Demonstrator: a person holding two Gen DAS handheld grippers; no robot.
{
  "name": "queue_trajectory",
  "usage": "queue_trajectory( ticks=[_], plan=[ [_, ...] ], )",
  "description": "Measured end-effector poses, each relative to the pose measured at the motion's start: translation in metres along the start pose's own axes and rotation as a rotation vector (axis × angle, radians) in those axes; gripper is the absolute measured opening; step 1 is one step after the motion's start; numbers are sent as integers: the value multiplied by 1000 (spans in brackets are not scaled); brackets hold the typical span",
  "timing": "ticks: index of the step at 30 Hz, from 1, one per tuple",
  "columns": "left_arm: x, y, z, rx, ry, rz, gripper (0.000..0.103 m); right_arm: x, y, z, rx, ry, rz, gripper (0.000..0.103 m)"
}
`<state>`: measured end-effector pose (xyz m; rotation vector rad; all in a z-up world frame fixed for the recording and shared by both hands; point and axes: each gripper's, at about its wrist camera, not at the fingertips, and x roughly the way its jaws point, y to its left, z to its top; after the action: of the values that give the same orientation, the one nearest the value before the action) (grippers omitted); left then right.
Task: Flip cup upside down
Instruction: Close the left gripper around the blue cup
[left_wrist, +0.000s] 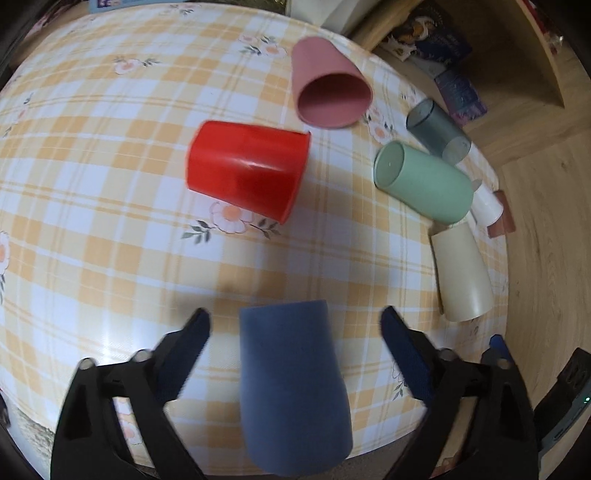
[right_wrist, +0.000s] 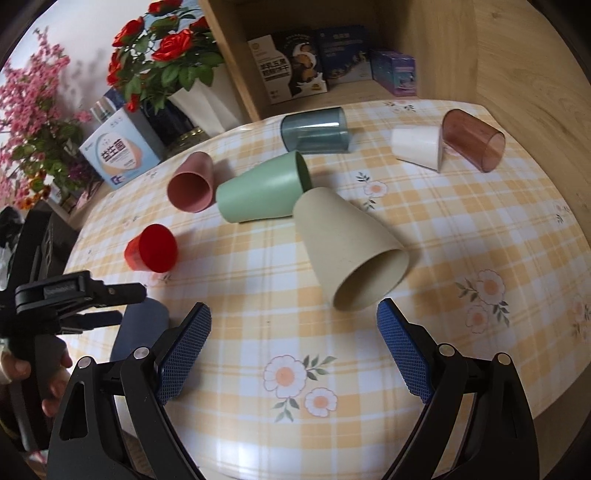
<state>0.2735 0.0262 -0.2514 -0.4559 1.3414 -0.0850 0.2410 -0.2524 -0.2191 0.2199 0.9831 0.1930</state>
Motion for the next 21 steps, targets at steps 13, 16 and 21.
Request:
queue_trajectory(
  ticks=[13, 16, 21],
  plan=[
    [23, -3, -5, 22, 45, 25, 58, 0, -4, -1, 16, 10, -3, 88],
    [19, 0, -8, 23, 31, -5, 55, -1, -6, -2, 25, 14, -6, 88],
    [5, 2, -19, 44, -19, -52, 54, -1, -5, -2, 25, 22, -3, 88]
  ],
)
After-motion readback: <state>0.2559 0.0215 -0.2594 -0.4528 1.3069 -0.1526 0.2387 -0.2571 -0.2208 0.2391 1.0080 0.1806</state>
